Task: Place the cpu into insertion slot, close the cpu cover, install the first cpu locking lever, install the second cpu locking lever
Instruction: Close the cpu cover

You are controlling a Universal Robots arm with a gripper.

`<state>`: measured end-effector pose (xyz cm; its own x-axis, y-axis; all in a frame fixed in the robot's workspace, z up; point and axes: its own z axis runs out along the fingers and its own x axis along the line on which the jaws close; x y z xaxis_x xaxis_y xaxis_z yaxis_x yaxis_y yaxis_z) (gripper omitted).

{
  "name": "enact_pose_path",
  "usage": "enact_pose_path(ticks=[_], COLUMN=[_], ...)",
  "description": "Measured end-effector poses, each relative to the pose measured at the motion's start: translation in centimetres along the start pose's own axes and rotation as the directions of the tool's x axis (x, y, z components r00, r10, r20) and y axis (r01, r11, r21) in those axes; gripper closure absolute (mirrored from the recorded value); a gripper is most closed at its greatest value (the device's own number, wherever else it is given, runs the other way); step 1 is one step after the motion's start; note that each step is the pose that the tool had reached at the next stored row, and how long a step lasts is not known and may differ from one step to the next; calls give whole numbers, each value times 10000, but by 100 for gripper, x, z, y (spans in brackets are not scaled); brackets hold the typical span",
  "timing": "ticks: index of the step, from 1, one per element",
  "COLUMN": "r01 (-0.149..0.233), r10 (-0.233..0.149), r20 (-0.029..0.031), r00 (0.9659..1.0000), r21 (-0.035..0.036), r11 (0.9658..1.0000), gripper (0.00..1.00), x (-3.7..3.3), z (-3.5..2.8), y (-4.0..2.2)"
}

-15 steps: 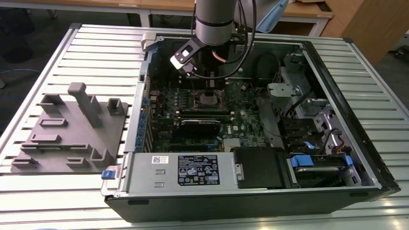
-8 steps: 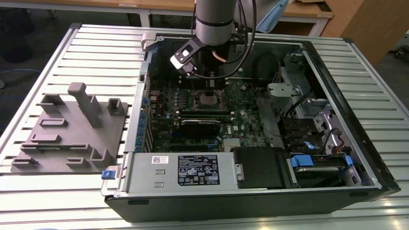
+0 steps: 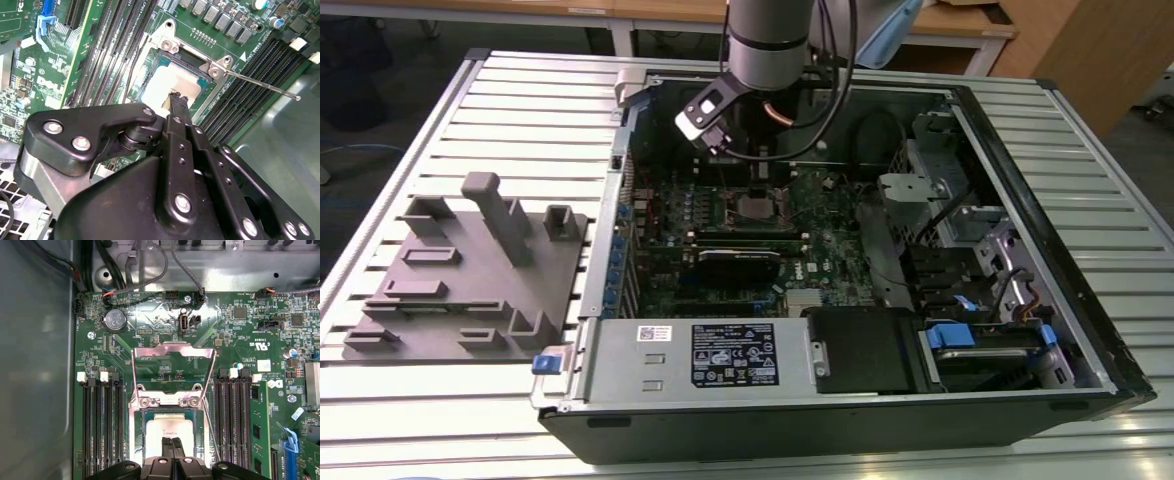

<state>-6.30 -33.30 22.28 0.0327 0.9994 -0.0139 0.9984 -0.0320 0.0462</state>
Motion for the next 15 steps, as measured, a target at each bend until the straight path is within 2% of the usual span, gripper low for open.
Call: enact_pose_path(ticks=[5, 15], r01=[0, 0], r10=[0, 0], r20=[0, 1], r00=[10000, 10000], r21=[0, 1], r11=[10000, 10000], gripper=[90, 90], x=[-1, -1], z=[-40, -56], y=[2, 2])
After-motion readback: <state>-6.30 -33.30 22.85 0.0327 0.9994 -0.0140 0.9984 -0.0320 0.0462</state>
